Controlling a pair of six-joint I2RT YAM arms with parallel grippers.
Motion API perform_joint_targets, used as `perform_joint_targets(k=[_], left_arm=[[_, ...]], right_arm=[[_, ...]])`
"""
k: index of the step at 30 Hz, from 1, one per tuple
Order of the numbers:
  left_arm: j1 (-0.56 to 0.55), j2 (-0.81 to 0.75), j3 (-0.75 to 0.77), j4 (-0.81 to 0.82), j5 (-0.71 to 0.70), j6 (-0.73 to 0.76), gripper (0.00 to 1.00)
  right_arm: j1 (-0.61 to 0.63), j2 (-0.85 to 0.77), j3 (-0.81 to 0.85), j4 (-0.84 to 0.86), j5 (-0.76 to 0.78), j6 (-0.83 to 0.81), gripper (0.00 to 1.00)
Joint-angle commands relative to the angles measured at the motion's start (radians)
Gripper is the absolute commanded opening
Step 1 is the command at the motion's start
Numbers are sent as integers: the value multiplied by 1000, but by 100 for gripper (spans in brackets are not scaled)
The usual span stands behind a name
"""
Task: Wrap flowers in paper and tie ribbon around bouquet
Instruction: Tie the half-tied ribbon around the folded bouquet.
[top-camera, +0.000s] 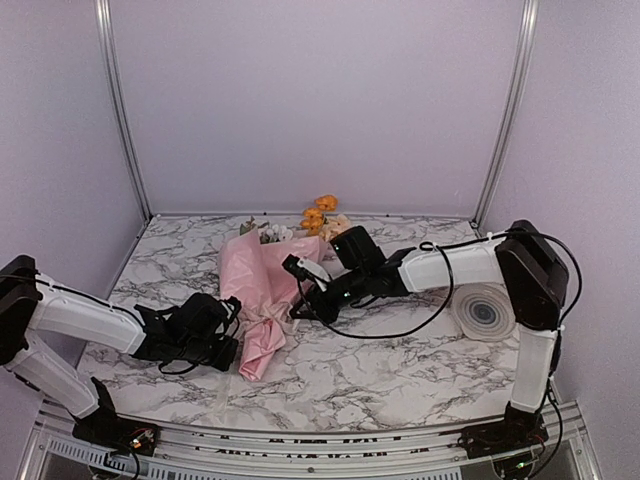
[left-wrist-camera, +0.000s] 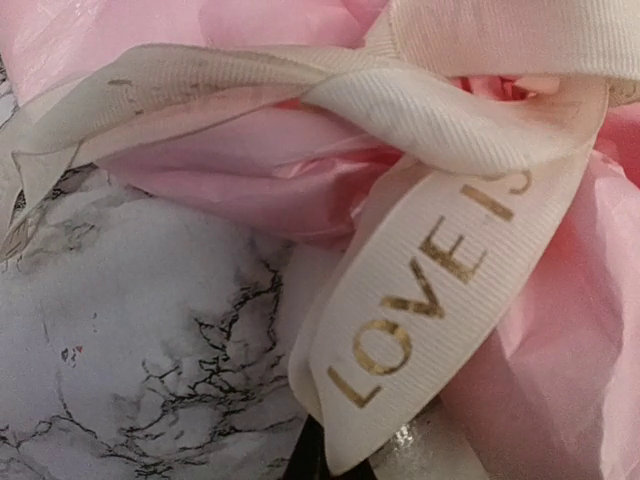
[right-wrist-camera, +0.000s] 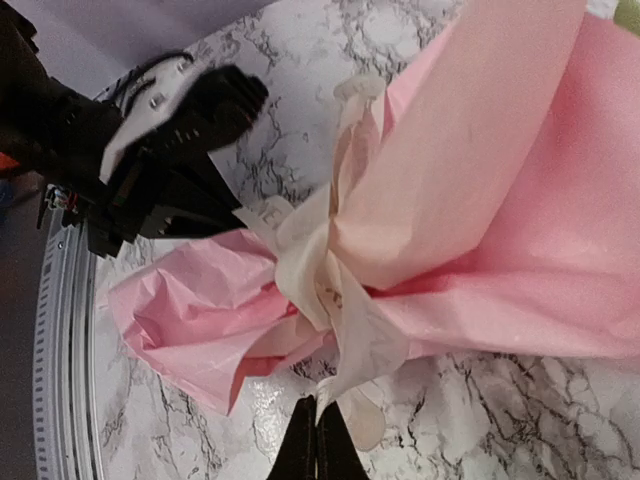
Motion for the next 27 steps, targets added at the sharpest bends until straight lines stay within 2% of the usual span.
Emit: perform_joint_targets(k=[1, 6, 15, 19, 24, 27], left_arm=[[4, -46, -50, 10, 25, -38, 0], [4, -156, -111, 19, 31, -90, 0], [-2, -350, -210, 20, 34, -140, 0], [-24, -359, -248, 28, 73, -217, 0], [-106, -312, -270, 60, 75, -296, 0], [-116, -278, -266, 61, 64, -298, 0]], right_arm=[[7, -111, 111, -34, -2, -44, 0], [59, -124, 157, -7, -38, -42, 0], [65, -56, 189, 14, -36, -25, 0], [64, -28, 195, 8, -10, -20, 0], [61, -18, 196, 2, 15, -19, 0], [54, -18, 197, -15, 48, -19, 4]])
